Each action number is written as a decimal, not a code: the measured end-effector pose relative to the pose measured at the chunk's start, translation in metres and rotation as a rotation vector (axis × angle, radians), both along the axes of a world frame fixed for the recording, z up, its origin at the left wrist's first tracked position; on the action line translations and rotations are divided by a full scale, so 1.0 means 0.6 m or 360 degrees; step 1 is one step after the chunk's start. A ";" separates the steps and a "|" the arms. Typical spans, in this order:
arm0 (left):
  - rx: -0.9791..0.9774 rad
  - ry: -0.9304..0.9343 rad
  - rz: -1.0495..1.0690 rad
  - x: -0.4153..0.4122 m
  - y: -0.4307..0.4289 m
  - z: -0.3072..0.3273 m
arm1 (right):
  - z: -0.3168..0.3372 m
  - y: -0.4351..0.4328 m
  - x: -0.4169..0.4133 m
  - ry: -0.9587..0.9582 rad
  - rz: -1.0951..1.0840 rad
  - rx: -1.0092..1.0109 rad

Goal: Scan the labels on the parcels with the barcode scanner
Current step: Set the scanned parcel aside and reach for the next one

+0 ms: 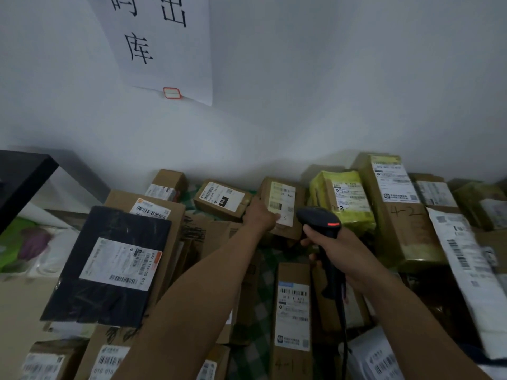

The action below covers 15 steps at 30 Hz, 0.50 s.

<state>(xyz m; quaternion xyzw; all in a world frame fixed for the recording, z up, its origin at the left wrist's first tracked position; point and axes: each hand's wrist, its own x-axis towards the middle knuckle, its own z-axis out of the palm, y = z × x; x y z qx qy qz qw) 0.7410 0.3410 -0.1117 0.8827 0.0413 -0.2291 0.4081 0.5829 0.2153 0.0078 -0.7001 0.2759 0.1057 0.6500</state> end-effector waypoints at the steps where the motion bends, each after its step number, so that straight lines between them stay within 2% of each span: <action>1: -0.0047 0.0013 0.0066 0.001 0.004 0.002 | 0.004 0.000 -0.001 -0.0007 -0.0005 0.0003; 6: -0.0176 -0.0058 0.0176 -0.011 0.021 0.024 | 0.026 0.003 0.001 -0.0062 -0.0025 0.0014; 11: -0.0654 -0.0089 0.0466 -0.036 0.029 0.042 | 0.050 0.013 0.002 -0.0079 -0.0026 -0.0007; 15: -0.1035 -0.0197 0.0559 -0.073 0.037 0.062 | 0.074 0.023 0.005 -0.0085 -0.0059 -0.0002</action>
